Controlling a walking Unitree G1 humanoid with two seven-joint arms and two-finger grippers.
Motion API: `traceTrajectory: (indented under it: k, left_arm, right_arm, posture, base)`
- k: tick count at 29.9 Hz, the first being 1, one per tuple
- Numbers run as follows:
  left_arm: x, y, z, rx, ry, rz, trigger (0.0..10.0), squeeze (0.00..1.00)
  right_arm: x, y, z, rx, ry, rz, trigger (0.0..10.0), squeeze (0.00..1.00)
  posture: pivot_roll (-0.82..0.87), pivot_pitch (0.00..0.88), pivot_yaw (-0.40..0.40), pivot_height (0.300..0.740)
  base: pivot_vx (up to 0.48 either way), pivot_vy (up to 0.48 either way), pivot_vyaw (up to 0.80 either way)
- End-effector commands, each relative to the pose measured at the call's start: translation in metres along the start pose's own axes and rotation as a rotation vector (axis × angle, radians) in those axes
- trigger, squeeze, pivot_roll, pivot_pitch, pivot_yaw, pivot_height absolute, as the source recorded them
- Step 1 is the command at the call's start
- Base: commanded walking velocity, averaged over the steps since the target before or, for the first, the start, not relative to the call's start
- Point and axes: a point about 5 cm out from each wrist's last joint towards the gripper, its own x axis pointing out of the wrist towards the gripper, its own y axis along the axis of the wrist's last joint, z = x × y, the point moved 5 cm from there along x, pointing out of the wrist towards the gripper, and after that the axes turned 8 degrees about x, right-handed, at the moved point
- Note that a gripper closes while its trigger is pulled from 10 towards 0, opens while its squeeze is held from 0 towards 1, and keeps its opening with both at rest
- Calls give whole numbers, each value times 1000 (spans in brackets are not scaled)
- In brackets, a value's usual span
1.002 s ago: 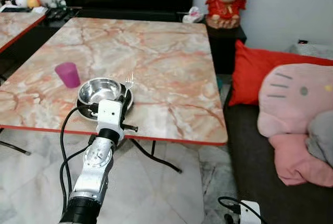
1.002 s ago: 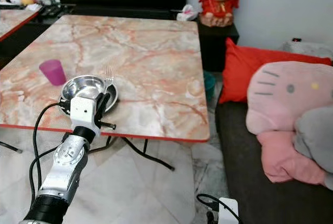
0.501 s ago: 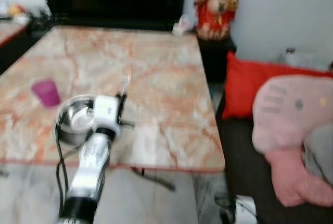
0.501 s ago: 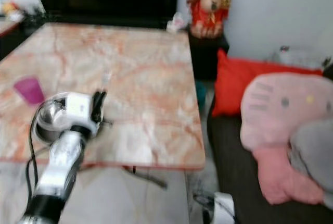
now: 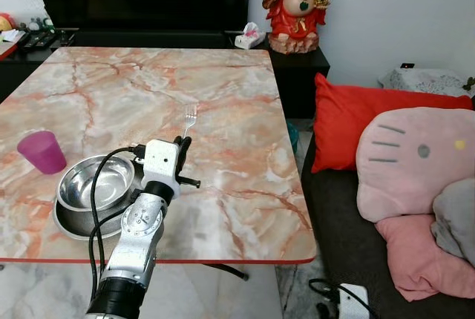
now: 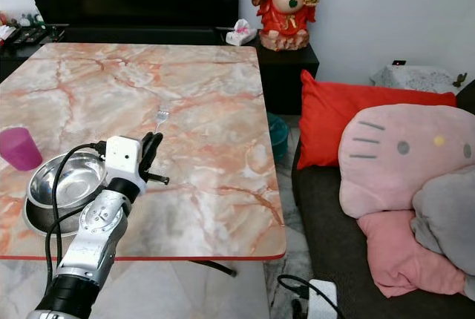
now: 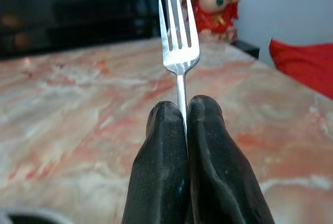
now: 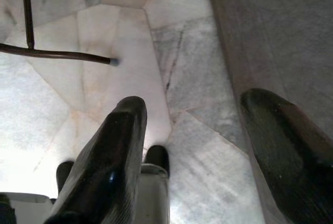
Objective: Setting the table
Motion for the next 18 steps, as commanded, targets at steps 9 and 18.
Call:
traceTrajectory:
  k: [9, 18]
  left_arm:
    - [5, -26, 4, -91, -29, -185, 10000, 0]
    - [2, -36, -1, -87, -1, -249, 10000, 0]
  right_arm:
    - [-1, -2, 5, -1, -12, -11, 10000, 0]
    - [-1, -2, 6, -2, -10, -12, 10000, 0]
  posture:
    - [9, 12, -8, 740]
    - [12, 15, -11, 740]
  base:
    - [0, 0, 0]
    - [0, 0, 0]
